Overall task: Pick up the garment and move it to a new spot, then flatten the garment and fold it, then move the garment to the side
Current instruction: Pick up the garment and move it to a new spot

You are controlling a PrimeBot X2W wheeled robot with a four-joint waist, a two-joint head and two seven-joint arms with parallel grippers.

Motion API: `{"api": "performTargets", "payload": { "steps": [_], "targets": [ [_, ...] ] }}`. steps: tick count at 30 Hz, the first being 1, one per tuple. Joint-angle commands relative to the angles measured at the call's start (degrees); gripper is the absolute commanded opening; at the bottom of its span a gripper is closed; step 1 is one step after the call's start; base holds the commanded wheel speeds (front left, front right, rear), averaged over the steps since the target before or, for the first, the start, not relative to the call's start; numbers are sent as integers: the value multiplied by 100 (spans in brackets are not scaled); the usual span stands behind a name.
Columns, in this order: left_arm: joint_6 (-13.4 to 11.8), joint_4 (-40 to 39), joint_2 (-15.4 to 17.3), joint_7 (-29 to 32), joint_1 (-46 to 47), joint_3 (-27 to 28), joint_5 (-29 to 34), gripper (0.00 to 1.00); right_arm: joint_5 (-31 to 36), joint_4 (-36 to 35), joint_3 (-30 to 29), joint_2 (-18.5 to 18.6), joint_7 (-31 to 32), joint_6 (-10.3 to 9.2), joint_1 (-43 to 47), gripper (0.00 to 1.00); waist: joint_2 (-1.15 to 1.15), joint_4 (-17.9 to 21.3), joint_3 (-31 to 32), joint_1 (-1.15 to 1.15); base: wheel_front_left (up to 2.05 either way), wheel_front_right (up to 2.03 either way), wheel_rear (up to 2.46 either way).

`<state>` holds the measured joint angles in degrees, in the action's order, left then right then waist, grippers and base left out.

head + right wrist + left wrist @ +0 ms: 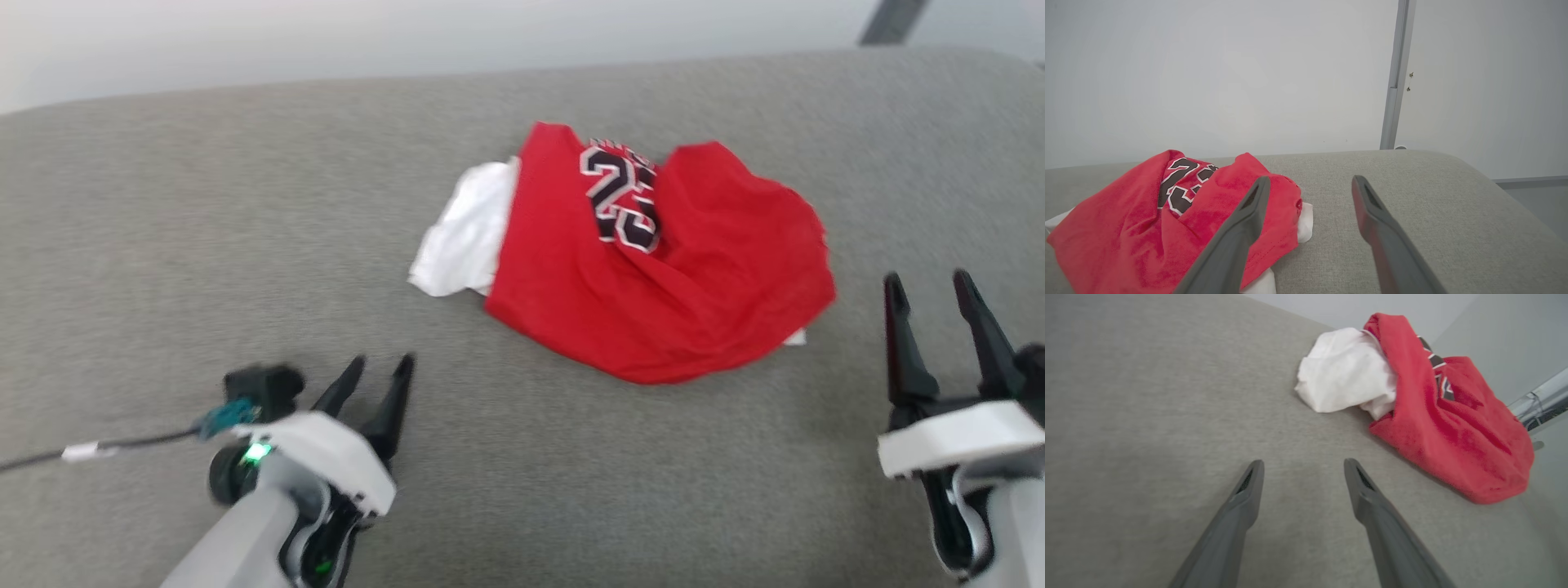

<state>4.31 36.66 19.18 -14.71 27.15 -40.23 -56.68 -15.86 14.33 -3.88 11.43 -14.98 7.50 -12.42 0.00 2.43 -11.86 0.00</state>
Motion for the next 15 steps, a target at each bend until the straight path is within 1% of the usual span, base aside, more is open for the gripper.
{"api": "performTargets", "payload": {
  "steps": [1,4,9,12,15],
  "targets": [
    [-81,-49,4,-51,-180,152,95,100,14,12,-59,34,-27,-1,127,100,0,-269,228,0,0,0,0],
    [-217,-399,-20,-53,-603,804,464,100,33,34,-191,60,-28,-2,326,100,0,-407,356,0,0,0,0],
    [-421,-1119,-65,-53,-1403,1790,1627,100,68,58,-343,54,-28,-1,566,100,0,-474,524,0,0,0,0],
    [-478,-1527,-138,-54,-1825,2281,2375,100,71,54,-418,67,-28,-1,636,100,0,-480,584,0,0,0,0],
    [-455,-1940,-237,-54,-2122,2729,3047,100,72,3,-495,87,-27,-1,676,100,0,-482,621,0,0,0,0]
  ]
}}
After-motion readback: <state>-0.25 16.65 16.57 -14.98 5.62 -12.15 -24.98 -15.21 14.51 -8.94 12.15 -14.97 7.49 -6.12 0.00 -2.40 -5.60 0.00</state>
